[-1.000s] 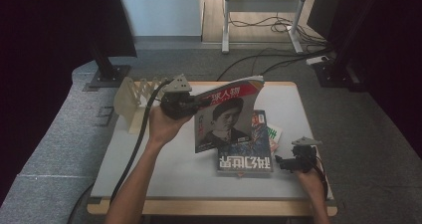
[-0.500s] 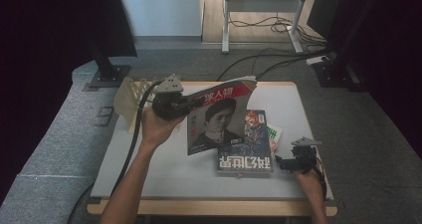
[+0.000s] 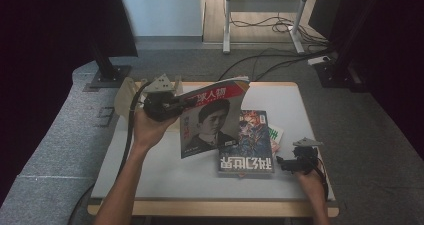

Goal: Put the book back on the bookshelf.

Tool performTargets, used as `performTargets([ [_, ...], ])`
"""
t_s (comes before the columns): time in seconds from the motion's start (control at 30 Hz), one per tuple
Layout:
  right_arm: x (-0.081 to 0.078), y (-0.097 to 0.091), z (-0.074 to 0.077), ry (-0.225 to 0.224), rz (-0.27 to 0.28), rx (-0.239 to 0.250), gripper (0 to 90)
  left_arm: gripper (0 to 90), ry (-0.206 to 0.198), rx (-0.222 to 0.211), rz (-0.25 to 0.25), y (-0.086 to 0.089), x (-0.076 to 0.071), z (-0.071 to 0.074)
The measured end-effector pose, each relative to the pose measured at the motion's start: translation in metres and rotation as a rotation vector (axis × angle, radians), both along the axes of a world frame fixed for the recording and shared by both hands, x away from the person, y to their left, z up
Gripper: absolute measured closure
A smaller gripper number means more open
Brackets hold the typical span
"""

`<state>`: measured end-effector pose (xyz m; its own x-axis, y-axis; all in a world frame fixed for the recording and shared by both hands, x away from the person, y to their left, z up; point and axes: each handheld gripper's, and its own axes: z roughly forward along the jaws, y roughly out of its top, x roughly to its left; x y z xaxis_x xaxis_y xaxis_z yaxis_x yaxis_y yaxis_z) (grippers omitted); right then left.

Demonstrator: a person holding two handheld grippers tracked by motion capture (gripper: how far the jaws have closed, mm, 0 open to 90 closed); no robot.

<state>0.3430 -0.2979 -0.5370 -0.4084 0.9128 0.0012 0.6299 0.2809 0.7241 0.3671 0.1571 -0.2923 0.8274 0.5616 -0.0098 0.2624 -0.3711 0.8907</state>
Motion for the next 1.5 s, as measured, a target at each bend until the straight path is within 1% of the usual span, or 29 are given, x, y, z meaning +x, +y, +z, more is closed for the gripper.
performTargets([
  [0.27,0.0,0.0,0.0,0.0,0.0,0.0,0.5,86.9,0.004,-0.009,0.04,0.021,-0.004,0.003],
  [0.57,0.0,0.0,0.0,0.0,0.0,0.0,0.4,86.9,-0.002,-0.02,0.082,0.041,-0.01,0.009],
  [0.73,0.0,0.0,0.0,0.001,0.0,0.0,0.4,87.0,-0.009,-0.003,0.109,0.049,-0.013,0.012],
  [0.97,0.0,0.0,0.0,0.001,0.0,0.0,0.4,87.0,0.004,-0.014,0.132,0.063,-0.016,0.015],
  [1.17,0.0,0.0,0.0,0.0,0.0,0.0,0.5,87.0,0.005,-0.022,0.144,0.079,-0.02,0.016],
  [1.5,0.0,0.0,0.0,0.0,-0.001,0.0,0.4,87.0,0.021,-0.028,0.203,0.106,-0.026,0.014],
])
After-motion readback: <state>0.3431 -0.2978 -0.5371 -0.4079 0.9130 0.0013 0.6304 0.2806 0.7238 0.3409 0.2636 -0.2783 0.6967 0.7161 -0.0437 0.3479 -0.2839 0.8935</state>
